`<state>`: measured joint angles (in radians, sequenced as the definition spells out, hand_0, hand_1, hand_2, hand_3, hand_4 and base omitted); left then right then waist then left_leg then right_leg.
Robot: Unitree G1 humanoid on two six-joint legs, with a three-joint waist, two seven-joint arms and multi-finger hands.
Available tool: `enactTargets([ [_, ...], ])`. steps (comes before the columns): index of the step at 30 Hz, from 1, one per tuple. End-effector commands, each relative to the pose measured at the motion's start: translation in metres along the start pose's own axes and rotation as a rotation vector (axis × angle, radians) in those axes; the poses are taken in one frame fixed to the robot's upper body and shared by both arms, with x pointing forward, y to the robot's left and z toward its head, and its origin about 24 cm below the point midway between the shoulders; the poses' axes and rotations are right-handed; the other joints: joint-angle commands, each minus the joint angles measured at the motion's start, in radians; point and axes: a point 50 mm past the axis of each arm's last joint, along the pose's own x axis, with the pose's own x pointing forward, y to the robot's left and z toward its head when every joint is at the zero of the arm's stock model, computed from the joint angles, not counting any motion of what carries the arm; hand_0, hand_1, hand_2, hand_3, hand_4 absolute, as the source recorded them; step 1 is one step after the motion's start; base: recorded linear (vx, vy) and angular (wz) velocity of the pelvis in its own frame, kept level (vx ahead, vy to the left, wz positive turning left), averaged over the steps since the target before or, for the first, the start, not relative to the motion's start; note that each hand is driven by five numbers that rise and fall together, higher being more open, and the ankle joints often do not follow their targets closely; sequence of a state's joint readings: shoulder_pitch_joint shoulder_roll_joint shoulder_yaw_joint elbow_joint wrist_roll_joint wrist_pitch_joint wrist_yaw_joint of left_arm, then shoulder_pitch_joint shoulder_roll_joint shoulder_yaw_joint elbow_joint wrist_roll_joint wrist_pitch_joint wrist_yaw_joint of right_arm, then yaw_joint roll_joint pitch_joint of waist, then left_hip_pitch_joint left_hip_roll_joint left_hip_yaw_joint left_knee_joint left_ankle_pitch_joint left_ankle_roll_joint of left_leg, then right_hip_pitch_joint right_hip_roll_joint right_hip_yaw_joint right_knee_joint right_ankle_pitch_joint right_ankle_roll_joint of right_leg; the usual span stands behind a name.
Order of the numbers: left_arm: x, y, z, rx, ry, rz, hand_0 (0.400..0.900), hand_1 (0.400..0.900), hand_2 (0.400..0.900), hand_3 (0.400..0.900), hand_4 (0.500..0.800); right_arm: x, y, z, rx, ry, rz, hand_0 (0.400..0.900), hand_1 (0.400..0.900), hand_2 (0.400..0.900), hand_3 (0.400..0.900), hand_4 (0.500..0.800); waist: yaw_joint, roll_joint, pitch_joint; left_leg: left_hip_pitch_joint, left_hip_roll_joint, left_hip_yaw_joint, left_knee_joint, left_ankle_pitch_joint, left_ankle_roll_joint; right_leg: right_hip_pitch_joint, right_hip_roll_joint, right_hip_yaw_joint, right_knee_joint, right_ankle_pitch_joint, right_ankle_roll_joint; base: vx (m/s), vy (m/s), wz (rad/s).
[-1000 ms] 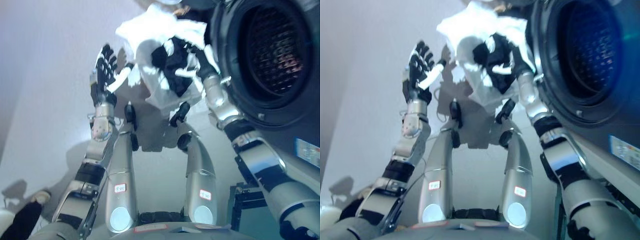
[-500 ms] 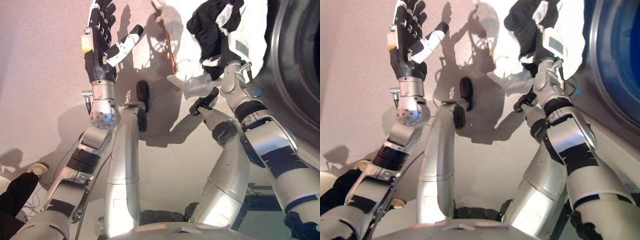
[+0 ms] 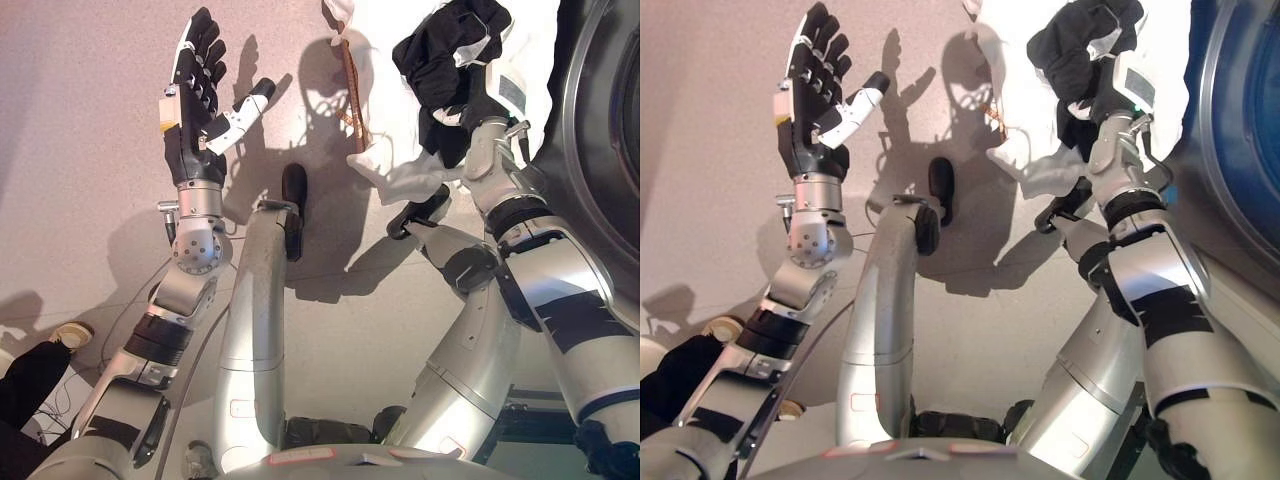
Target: Put the clothes in the basket into the washing machine.
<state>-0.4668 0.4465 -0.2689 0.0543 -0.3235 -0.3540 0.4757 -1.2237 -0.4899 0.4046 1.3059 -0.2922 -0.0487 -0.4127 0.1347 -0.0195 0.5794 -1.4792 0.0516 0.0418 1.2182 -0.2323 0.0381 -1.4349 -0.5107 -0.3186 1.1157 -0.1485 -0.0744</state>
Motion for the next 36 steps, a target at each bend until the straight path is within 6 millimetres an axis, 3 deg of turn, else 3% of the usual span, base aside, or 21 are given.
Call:
enactTargets([
  [1,-0.008,-0.003,0.029,-0.123,-0.154,0.059,0.900,0.900,0.900,0.900,0.800,-0.025,0.041,-0.018,0.059,0.012,0.089,0.400,0.400,0.400,0.400,0.500,-0.030,0.092,-0.158,0.013,-0.032,0.008,-0.139,0.009,0.045,-0.135,0.037,-0.033,0.016,-0.046,0.094,0.04,-0.003,-0.06],
  [3,-0.010,0.004,0.029,-0.105,-0.155,0.091,0.900,0.900,0.900,0.900,0.800,-0.021,0.030,-0.008,0.106,-0.051,0.044,0.400,0.400,0.400,0.400,0.500,-0.049,0.069,-0.176,0.009,-0.028,0.016,-0.142,0.008,0.042,-0.135,0.044,-0.034,-0.001,-0.036,0.097,0.02,0.008,-0.12],
  [6,-0.011,0.016,0.025,-0.077,-0.138,0.165,0.900,0.900,0.900,0.900,0.800,-0.016,-0.014,0.033,0.264,-0.276,-0.118,0.400,0.400,0.400,0.400,0.500,-0.099,0.033,-0.197,0.011,-0.019,0.025,-0.164,0.004,0.036,-0.127,0.063,-0.040,-0.044,-0.024,0.103,0.01,0.008,-0.20],
  [8,-0.012,0.021,0.024,-0.050,-0.134,0.191,0.900,0.900,0.900,0.900,0.800,-0.025,-0.037,0.042,0.331,-0.376,-0.204,0.400,0.400,0.400,0.400,0.500,-0.129,0.023,-0.204,0.022,-0.013,0.028,-0.184,0.005,0.032,-0.104,0.075,-0.055,-0.076,-0.018,0.109,0.00,0.008,-0.20],
  [14,-0.014,0.026,0.016,0.001,-0.103,0.214,0.900,0.900,0.900,0.900,0.800,-0.063,-0.086,0.035,0.558,-0.540,-0.401,0.400,0.400,0.400,0.400,0.500,-0.191,-0.001,-0.216,0.072,0.002,0.027,-0.249,0.008,0.026,-0.029,0.108,-0.095,-0.161,-0.009,0.128,0.00,-0.014,-0.12],
  [20,-0.020,0.033,0.009,0.022,-0.062,0.238,0.900,0.900,0.900,0.900,0.800,-0.086,-0.091,0.012,0.903,-0.498,-0.502,0.400,0.400,0.400,0.400,0.500,-0.221,-0.013,-0.232,0.128,0.019,0.045,-0.317,0.006,0.032,0.030,0.144,-0.115,-0.234,-0.002,0.143,0.00,0.004,-0.13],
  [25,-0.026,0.037,0.003,0.033,-0.031,0.267,0.900,0.900,0.900,0.900,0.800,-0.093,-0.100,-0.012,1.135,-0.363,-0.768,0.400,0.400,0.400,0.400,0.500,-0.236,-0.003,-0.245,0.153,0.018,0.058,-0.353,0.005,0.040,0.038,0.158,-0.107,-0.251,-0.008,0.148,0.01,0.016,-0.05],
  [28,-0.028,0.038,0.002,0.033,-0.026,0.280,0.900,0.900,0.900,0.900,0.800,-0.088,-0.100,-0.018,1.233,-0.287,-0.865,0.400,0.400,0.400,0.400,0.500,-0.233,0.002,-0.254,0.154,0.015,0.058,-0.359,0.005,0.042,0.029,0.157,-0.100,-0.247,-0.010,0.146,0.00,0.000,0.00],
  [30,-0.030,0.037,0.000,0.019,-0.015,0.304,0.900,0.900,0.900,0.900,0.800,-0.073,-0.100,-0.017,1.318,-0.179,-0.945,0.400,0.400,0.400,0.400,0.500,-0.222,0.011,-0.264,0.155,0.015,0.059,-0.353,0.005,0.044,0.021,0.154,-0.088,-0.241,-0.009,0.144,0.00,0.000,0.00],
  [36,-0.031,0.021,0.003,-0.004,-0.029,0.260,0.900,0.900,0.900,0.900,0.800,-0.042,-0.118,-0.028,1.275,0.090,-1.160,0.400,0.400,0.400,0.400,0.500,-0.194,0.033,-0.273,0.146,0.008,0.056,-0.334,0.004,0.045,-0.003,0.143,-0.072,-0.213,-0.012,0.141,0.01,-0.003,0.03],
])
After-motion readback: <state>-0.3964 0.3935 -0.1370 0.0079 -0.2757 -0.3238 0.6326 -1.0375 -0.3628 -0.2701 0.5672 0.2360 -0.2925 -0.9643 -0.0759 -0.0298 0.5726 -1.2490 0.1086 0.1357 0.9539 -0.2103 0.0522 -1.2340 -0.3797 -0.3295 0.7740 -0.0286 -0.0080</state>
